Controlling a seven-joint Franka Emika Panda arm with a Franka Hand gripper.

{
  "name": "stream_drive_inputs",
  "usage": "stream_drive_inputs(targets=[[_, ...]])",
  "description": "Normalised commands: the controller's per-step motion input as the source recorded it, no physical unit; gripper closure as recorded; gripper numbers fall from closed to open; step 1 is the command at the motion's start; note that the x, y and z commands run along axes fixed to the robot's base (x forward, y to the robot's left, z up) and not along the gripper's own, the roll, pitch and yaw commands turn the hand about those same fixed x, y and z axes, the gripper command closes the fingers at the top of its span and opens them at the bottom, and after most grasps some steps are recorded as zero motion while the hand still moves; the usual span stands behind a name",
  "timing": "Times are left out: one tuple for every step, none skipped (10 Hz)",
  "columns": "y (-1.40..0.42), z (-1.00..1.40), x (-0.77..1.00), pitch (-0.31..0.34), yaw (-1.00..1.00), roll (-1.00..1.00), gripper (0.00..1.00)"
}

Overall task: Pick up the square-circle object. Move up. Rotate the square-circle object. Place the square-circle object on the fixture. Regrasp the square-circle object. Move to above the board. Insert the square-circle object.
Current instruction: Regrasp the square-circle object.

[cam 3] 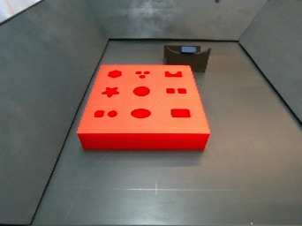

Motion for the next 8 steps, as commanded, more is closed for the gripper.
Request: stream_drive_inputs(targets=[[-0.02, 0.01, -0.01, 0.035, 0.04, 1.0, 0.0], [-0.01, 0.01, -0.02, 0.034, 0.04, 1.0, 0.0], [-0.02, 0.01, -0.03, 0.03, 0.04, 1.0, 0.0], [-0.02, 0.01, -0.04, 0.023, 0.04, 1.0, 0.0], [-0.02, 0.01, -0.04, 0.019, 0.04, 1.0, 0.0], [-0.02, 0.02, -0.05, 0.014, 0.04, 1.0, 0.0], [-0.02, 0.01, -0.04, 0.005, 0.04, 1.0, 0.0], [-0.02, 0.0, -0.03, -0.001, 0.04, 1.0, 0.0]])
